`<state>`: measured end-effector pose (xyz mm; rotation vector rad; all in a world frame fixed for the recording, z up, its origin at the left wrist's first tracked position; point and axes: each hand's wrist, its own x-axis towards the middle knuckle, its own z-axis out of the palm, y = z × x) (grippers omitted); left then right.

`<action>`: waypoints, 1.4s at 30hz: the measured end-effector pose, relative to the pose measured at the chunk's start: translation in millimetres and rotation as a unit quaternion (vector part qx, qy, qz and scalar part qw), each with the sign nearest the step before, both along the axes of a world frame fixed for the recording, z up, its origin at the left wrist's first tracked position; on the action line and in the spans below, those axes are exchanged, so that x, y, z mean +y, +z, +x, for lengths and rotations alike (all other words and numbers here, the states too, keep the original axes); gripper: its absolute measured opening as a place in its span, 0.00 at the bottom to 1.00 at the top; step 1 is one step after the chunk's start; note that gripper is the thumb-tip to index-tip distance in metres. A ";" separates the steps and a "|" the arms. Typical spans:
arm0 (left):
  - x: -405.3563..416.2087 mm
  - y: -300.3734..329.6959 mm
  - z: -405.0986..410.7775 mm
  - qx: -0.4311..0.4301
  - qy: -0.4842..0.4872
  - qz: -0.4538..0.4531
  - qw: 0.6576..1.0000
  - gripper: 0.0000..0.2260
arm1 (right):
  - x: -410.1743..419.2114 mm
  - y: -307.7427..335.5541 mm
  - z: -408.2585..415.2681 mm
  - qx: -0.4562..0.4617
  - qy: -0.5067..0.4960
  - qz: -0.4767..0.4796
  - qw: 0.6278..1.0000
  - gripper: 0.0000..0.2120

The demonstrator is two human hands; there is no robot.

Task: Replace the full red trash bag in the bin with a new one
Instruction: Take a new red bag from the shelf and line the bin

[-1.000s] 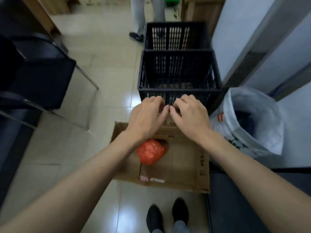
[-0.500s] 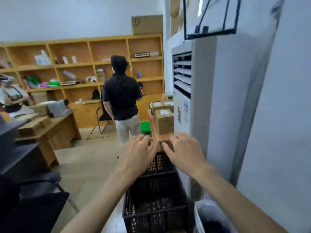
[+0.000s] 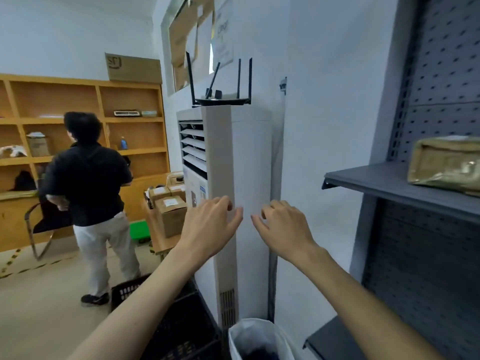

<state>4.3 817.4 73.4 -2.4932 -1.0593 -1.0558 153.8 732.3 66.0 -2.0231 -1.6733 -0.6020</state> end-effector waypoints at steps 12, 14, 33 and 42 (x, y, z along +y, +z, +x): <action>-110.6 -34.3 50.4 0.027 -0.246 -0.051 0.967 0.19 | -170.4 -33.8 -4.9 0.013 -0.244 -0.022 0.969 0.21; -144.5 -39.4 64.9 0.035 -0.297 -0.046 0.953 0.18 | -214.2 -37.0 -3.7 0.008 -0.288 -0.029 0.957 0.21; -643.9 -55.2 130.2 0.068 -0.709 0.011 0.702 0.20 | -735.9 -41.0 -102.6 -0.009 -0.720 -0.039 0.693 0.30; -891.2 -66.6 72.0 0.102 -0.817 0.016 0.567 0.19 | -960.8 -56.0 -239.2 -0.007 -0.844 -0.052 0.533 0.27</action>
